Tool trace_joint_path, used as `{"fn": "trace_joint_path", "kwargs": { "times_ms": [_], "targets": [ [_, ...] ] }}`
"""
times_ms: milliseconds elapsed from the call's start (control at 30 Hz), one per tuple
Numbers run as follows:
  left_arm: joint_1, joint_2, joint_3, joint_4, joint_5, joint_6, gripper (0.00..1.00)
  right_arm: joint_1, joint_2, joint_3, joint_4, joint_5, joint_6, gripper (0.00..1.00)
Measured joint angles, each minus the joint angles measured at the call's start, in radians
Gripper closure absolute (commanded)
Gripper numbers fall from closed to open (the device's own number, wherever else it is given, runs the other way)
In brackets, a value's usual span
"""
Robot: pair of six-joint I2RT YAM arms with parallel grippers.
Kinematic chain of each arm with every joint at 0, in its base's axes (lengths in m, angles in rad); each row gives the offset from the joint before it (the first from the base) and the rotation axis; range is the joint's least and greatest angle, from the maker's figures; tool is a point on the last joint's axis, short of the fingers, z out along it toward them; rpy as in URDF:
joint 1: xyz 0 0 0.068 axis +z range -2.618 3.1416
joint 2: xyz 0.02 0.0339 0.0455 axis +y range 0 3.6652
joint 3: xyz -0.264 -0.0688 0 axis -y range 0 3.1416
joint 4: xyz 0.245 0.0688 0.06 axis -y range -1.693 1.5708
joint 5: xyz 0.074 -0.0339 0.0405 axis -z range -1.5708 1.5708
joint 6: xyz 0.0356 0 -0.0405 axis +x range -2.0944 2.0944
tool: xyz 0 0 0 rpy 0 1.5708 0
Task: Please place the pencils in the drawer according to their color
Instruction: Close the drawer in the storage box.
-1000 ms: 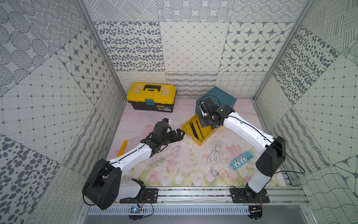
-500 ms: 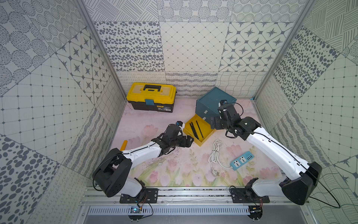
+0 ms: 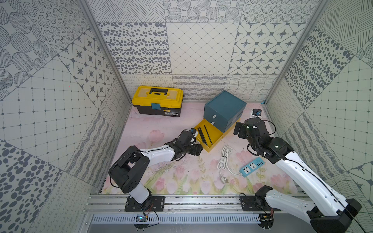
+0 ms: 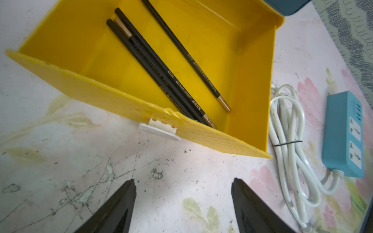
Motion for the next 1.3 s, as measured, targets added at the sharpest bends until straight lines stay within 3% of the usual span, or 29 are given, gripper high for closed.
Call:
{"fn": "trace_joint_path", "kwargs": {
  "times_ms": [433,867,1300],
  "targets": [
    [0.0,0.106,0.047,0.074,-0.048,-0.007,0.47,-0.001,-0.002,-0.006,0.014,0.005,0.007,0.01],
    [0.006,0.215,0.133,0.179,-0.054,-0.087,0.5,-0.003,-0.002,-0.007,0.019,0.003,0.006,0.01],
    [0.048,0.351,0.223,0.331,0.023,-0.264,0.51,-0.004,-0.005,-0.007,0.019,0.003,0.003,0.01]
  ]
}}
